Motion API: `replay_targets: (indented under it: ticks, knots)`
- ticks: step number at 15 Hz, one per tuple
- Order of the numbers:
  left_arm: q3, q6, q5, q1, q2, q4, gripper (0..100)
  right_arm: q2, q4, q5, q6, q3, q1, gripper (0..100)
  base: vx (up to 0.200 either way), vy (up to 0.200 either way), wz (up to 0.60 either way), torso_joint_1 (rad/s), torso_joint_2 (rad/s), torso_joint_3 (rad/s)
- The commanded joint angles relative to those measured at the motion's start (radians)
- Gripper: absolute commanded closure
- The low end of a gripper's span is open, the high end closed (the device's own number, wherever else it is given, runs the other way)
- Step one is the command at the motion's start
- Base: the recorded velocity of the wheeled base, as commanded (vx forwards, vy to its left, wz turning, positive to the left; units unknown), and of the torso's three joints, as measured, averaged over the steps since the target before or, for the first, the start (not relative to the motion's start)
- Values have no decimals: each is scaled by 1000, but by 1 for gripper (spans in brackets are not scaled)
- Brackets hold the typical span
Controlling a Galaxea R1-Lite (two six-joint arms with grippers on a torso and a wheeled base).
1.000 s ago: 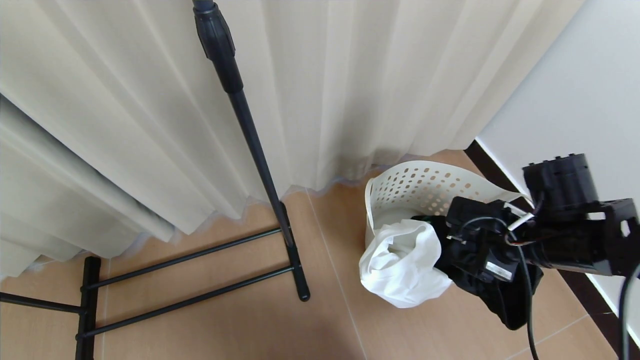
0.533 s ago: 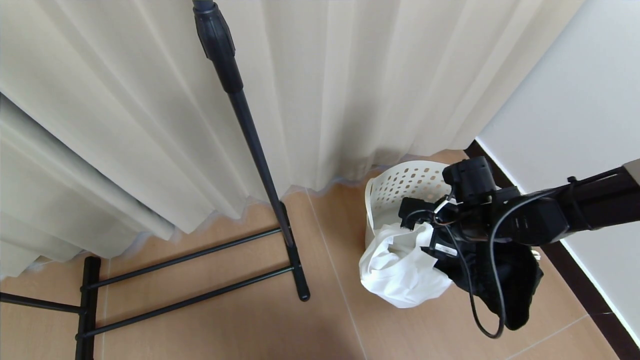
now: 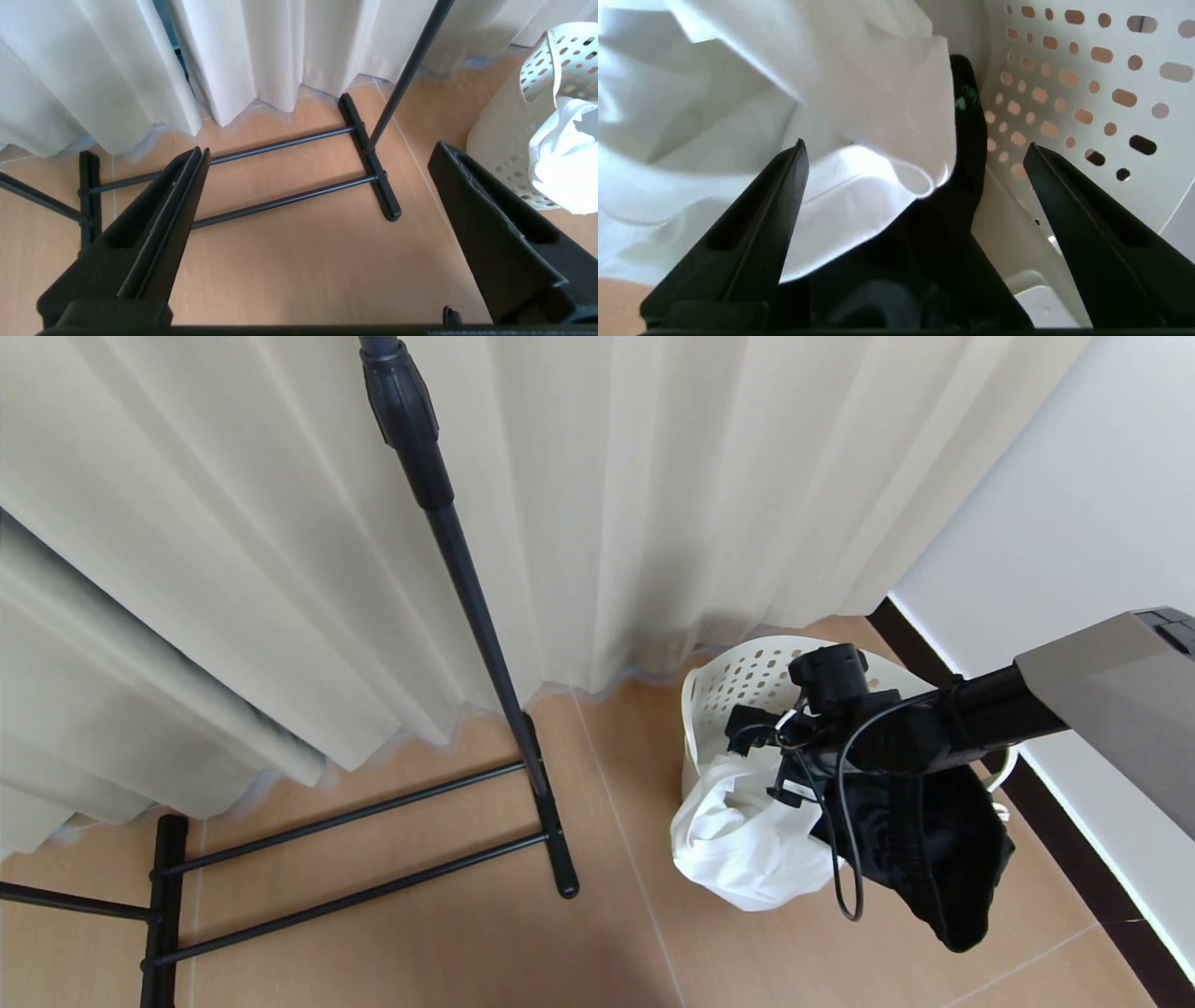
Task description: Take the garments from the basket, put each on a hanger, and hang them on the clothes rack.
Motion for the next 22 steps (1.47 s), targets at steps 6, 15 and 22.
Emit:
replay_targets:
  ticks: [6, 15, 22]
  knots:
    - [0, 0, -1, 0, 1, 0, 0, 83, 1, -5, 33, -119, -7, 0, 0, 0, 0, 0, 0, 0]
    - [0, 0, 1, 0, 1, 0, 0, 67, 9, -14, 168, -108, -13, 100, 0, 0, 0, 0, 0, 0]
    - [0, 0, 1, 0, 1, 0, 0, -416, 1, -8, 471, 275, 71, 100, 0, 0, 0, 0, 0, 0]
